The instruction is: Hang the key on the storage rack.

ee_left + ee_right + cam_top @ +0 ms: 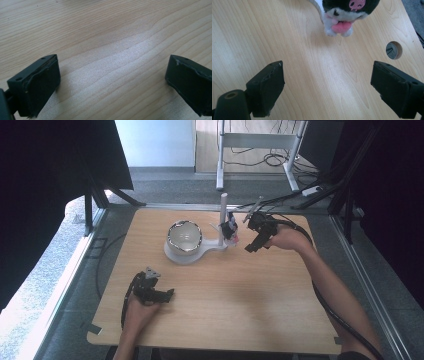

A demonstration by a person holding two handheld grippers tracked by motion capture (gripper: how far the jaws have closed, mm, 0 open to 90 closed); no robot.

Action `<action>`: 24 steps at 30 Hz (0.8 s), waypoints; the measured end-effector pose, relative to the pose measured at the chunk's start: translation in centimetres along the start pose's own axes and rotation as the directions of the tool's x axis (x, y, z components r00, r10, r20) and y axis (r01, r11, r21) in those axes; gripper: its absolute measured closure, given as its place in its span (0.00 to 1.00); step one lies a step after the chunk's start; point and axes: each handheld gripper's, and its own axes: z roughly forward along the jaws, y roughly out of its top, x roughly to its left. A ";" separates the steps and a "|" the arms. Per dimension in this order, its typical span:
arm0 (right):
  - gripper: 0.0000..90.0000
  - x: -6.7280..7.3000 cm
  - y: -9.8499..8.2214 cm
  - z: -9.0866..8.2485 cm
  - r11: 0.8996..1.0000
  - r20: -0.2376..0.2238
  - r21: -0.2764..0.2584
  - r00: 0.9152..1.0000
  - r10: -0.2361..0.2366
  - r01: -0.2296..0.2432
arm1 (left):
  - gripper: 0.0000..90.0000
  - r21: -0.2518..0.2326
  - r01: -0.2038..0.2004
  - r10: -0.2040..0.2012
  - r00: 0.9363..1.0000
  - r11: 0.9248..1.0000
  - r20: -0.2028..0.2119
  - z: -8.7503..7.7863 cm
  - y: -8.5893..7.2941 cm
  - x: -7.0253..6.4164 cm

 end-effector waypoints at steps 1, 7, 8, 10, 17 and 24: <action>0.14 0.1 -0.1 -0.1 1.000 0.000 0.000 1.000 -0.002 0.002 | 0.00 0.000 0.000 0.000 1.000 1.000 -0.001 0.0 0.0 0.0; 0.15 0.5 -1.0 -0.4 1.000 0.002 -0.004 1.000 0.002 -0.002 | 0.00 -0.002 0.000 0.000 1.000 1.000 -0.001 0.0 0.0 0.0; 0.15 0.5 -1.2 -0.5 1.000 0.004 -0.006 1.000 0.004 -0.004 | 0.00 -0.002 0.001 -0.001 1.000 1.000 -0.001 0.0 0.0 0.0; 0.15 0.6 -1.6 -0.6 1.000 0.005 -0.006 1.000 0.008 -0.008 | 0.00 -0.001 0.000 0.000 1.000 1.000 -0.001 0.0 0.0 0.0; 0.15 0.7 -3.2 -0.9 1.000 0.000 0.002 1.000 0.022 -0.022 | 0.00 -0.001 0.000 0.000 1.000 1.000 -0.001 0.0 0.0 0.0; 0.15 0.7 -4.8 -1.3 0.999 0.009 0.001 0.999 0.040 -0.040 | 0.00 -0.003 0.001 -0.001 1.000 1.000 -0.002 0.0 0.0 0.0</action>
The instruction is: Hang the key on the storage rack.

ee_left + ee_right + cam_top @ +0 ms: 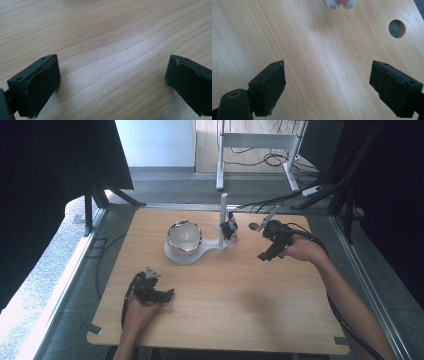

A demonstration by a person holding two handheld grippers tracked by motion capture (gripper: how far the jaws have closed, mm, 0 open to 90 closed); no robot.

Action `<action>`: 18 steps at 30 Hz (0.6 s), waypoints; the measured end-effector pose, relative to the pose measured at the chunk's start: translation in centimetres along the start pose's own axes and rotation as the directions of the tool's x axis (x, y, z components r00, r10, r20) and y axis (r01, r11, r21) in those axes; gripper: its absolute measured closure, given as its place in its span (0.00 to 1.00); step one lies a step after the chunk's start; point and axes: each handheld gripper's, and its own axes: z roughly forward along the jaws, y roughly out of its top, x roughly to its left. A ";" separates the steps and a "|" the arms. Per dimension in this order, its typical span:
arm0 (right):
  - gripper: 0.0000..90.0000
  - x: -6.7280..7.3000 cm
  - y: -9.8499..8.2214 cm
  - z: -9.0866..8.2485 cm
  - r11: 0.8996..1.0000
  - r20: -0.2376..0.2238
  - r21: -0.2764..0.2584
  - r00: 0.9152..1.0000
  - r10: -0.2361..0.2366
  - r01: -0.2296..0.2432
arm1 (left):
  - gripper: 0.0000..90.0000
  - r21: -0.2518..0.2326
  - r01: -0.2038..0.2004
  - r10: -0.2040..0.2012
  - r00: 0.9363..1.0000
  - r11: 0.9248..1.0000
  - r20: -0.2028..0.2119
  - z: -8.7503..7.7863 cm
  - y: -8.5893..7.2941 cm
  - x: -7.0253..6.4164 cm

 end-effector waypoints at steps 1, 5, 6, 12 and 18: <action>0.15 0.0 -0.2 -0.1 1.000 0.002 -0.005 1.000 0.001 -0.001 | 0.00 0.000 0.000 0.000 1.000 1.000 0.000 0.0 0.0 0.0; 0.15 0.1 -1.2 -0.4 1.000 0.014 -0.011 1.000 0.008 -0.008 | 0.00 0.001 0.000 0.000 1.000 1.000 0.001 0.0 0.0 0.0; 0.15 0.1 -1.4 -0.5 1.000 0.016 -0.011 1.000 0.010 -0.010 | 0.00 0.001 0.000 0.000 1.000 1.000 0.001 0.0 0.0 0.0; 0.15 0.2 -3.0 -1.0 1.000 0.027 -0.020 0.999 0.020 -0.020 | 0.00 0.001 -0.001 0.001 1.000 1.000 -0.001 0.0 0.0 0.0; 0.14 0.5 -4.8 -1.2 0.999 0.035 -0.025 0.998 0.043 -0.042 | 0.00 0.001 -0.001 0.001 1.000 1.000 0.001 0.0 0.0 0.0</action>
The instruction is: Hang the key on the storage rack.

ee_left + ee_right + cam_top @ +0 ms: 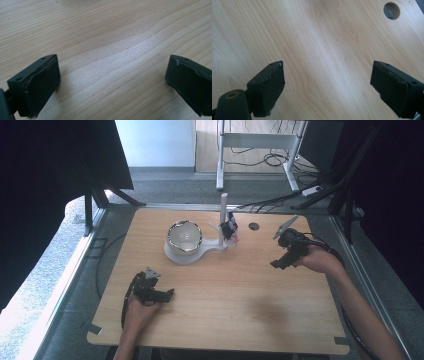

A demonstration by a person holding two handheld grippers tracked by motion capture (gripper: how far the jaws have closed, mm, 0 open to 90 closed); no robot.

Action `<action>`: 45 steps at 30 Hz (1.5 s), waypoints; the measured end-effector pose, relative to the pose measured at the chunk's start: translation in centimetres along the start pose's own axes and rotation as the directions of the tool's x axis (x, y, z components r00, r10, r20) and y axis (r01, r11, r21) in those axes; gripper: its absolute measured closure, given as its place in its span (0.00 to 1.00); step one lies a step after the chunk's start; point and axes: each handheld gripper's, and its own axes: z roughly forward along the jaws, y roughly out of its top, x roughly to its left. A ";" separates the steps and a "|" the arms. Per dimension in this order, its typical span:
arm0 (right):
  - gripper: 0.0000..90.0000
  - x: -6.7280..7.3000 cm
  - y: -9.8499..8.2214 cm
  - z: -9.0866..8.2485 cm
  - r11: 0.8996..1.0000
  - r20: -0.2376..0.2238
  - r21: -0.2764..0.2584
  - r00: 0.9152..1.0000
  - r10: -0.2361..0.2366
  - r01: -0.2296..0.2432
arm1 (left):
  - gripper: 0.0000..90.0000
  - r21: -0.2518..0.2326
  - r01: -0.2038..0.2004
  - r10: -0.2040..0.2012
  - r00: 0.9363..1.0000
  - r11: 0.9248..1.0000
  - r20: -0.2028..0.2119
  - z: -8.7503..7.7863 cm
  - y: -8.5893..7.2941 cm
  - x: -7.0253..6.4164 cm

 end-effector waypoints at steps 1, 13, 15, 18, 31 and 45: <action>0.14 0.0 -0.3 0.0 1.000 0.000 -0.001 1.000 0.003 -0.003 | 0.00 -0.001 0.000 0.000 1.000 1.000 -0.001 0.0 0.0 0.0; 0.09 0.9 -3.8 0.2 0.998 0.017 -0.039 0.998 0.053 -0.052 | 0.00 -0.001 0.001 -0.001 1.000 1.000 -0.001 0.0 0.0 0.0; 0.09 1.1 -4.3 0.4 0.997 0.019 -0.050 0.998 0.059 -0.058 | 0.00 -0.001 0.001 -0.001 1.000 1.000 -0.001 0.0 0.0 0.0; 0.09 1.4 -5.0 0.9 0.995 0.020 -0.067 0.997 0.076 -0.074 | 0.00 -0.001 0.004 -0.004 1.000 1.000 0.000 0.0 0.0 0.0; 0.11 4.0 -7.3 4.1 0.989 0.038 -0.105 0.994 0.104 -0.100 | 0.00 0.001 0.000 0.000 1.000 1.000 0.000 0.0 0.0 0.0; 0.08 6.4 -10.8 8.8 0.956 -0.004 -0.206 0.977 0.214 -0.210 | 0.00 0.001 0.001 -0.001 1.000 1.000 0.000 0.0 0.0 0.0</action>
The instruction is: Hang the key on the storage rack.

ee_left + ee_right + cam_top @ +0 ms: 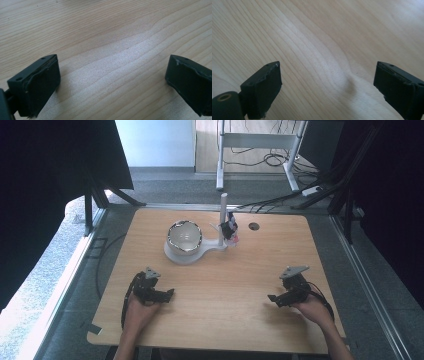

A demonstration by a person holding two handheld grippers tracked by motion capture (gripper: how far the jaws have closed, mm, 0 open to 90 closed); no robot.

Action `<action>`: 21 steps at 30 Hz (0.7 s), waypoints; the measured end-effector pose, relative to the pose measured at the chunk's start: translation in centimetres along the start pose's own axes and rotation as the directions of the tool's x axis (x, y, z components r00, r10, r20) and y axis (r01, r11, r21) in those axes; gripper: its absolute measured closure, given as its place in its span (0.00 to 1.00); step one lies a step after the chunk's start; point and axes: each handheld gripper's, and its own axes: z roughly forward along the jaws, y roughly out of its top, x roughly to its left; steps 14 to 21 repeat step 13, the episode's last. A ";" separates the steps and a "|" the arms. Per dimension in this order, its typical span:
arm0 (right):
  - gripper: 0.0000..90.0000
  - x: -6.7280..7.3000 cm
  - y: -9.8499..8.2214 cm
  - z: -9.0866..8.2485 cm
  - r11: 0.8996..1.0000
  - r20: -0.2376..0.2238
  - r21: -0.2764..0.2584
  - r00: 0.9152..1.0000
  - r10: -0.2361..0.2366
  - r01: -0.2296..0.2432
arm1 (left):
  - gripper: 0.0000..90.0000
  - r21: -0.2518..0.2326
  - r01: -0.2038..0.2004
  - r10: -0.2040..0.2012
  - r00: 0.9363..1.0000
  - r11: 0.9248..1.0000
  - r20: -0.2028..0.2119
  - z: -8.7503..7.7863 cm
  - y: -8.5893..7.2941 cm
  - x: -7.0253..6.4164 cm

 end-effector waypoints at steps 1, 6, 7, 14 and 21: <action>0.08 0.2 -0.3 0.3 1.000 -0.001 -0.007 1.000 0.005 -0.005 | 0.00 0.000 0.000 0.000 1.000 1.000 0.000 0.0 0.0 0.0; 0.04 0.6 -1.8 1.4 0.998 0.011 -0.050 1.000 0.025 -0.025 | 0.00 0.000 0.000 0.000 1.000 1.000 0.000 0.0 0.0 0.0; 0.02 0.6 -2.2 1.5 0.996 0.009 -0.076 0.999 0.045 -0.044 | 0.00 0.000 0.000 0.000 1.000 1.000 0.000 0.0 0.0 0.0; 0.00 0.6 -3.1 1.8 0.985 0.001 -0.134 0.994 0.110 -0.109 | 0.00 0.000 0.000 0.000 1.000 1.000 0.000 0.0 0.0 0.0; 0.00 0.6 -3.1 1.8 0.985 0.001 -0.134 0.994 0.110 -0.109 | 0.00 0.000 0.000 0.000 1.000 1.000 0.000 0.0 0.0 0.0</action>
